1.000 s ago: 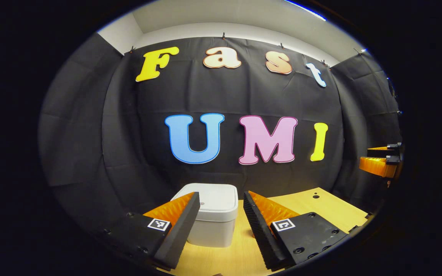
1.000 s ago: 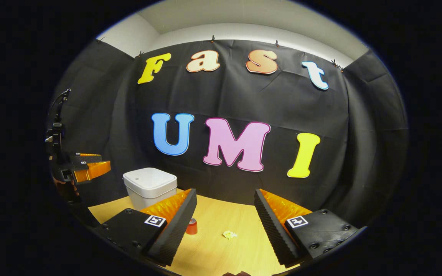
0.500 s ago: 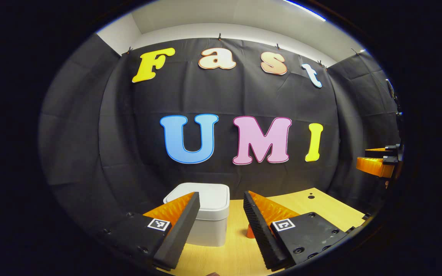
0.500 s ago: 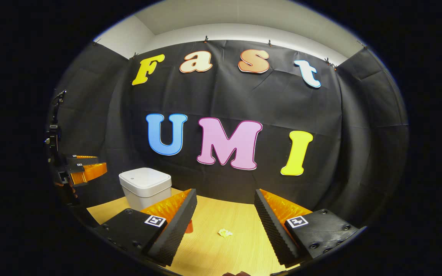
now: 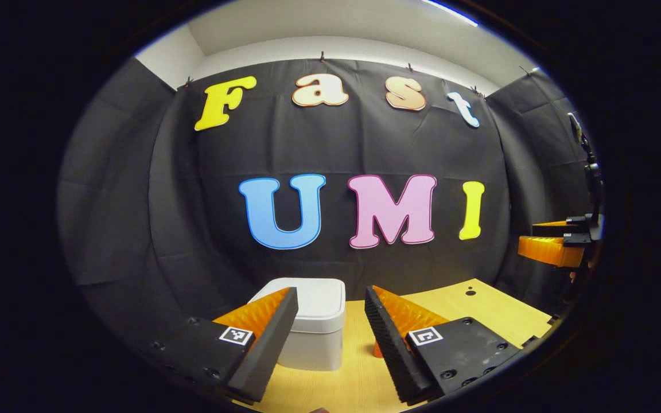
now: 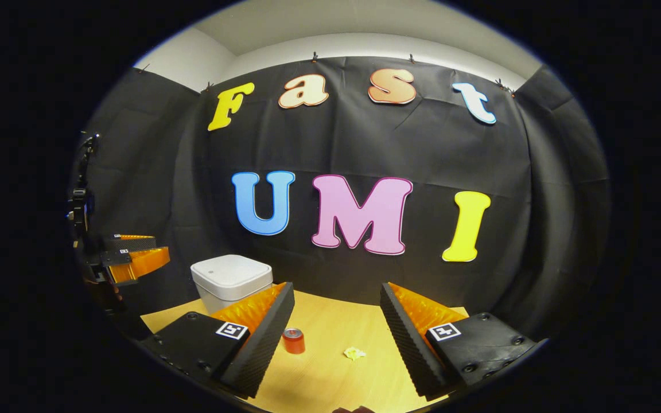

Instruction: Press the lid of the desktop garbage bin to open it, pick up the crumpled paper on the desktop and throw it into the bin, then pick up the pop can on the desktop and drop it into the bin, and finally close the garbage bin lid.

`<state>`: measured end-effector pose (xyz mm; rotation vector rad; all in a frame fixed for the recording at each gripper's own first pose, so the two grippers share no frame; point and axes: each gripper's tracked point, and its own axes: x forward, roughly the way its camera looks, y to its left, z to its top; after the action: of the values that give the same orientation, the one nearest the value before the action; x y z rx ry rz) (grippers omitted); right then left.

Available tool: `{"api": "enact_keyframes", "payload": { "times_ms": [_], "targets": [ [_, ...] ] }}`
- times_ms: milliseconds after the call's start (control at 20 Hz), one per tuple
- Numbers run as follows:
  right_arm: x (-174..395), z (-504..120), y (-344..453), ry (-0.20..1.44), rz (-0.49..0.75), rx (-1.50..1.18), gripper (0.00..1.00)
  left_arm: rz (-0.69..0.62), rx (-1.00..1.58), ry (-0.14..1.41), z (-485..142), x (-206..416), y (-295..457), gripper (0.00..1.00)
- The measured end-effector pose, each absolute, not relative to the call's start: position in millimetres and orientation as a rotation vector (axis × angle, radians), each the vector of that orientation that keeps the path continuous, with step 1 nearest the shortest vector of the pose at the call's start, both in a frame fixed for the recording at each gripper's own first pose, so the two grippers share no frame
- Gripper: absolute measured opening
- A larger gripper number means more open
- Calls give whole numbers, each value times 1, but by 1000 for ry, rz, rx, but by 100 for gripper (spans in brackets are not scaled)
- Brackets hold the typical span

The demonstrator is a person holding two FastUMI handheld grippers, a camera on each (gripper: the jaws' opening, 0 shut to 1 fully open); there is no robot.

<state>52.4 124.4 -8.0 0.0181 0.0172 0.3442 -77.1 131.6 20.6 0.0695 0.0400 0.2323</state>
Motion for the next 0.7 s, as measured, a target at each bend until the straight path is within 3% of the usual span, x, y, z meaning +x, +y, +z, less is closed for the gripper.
{"api": "enact_keyframes", "payload": {
  "times_ms": [700],
  "targets": [
    [114,-5,153,5,391,-2,98,365,-29,53,17,-85,155,86]
  ]
}}
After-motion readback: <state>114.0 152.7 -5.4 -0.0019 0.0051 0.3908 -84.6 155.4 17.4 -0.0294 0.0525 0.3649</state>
